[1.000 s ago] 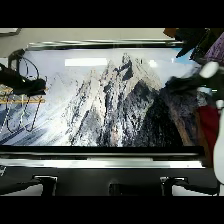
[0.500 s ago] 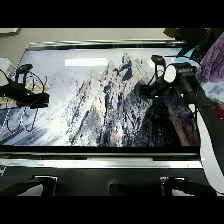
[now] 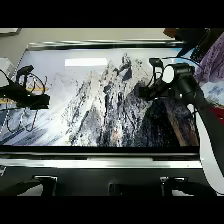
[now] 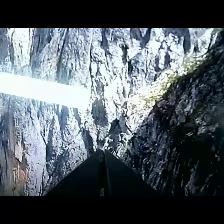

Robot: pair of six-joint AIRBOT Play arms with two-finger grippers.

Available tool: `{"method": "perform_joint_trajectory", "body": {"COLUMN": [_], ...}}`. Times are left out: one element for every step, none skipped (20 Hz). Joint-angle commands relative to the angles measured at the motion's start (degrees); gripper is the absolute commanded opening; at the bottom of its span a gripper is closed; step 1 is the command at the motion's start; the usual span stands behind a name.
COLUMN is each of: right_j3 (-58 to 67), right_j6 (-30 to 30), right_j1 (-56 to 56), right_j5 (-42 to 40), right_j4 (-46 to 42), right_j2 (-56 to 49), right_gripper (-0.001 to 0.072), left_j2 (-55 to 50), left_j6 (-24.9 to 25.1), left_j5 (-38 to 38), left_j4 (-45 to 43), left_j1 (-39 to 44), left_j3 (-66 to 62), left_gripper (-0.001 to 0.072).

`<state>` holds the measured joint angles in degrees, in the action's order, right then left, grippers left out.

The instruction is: Fold the clothes and pants, and hang the long-sleeved shirts on hangers.

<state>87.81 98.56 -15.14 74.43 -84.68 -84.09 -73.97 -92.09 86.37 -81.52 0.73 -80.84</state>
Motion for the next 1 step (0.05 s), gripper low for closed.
{"method": "perform_joint_trajectory", "body": {"right_j3": [0.04], "right_j6": [0.0], "right_j1": [-0.07], "right_j5": [0.17], "right_j4": [-0.02], "right_j2": [0.04], "right_gripper": [0.0035], "left_j2": [0.04], "left_j6": [0.02], "left_j5": [0.0], "left_j4": [0.0], "left_j1": [0.04], "left_j3": [0.02], "left_gripper": [0.0017]}}
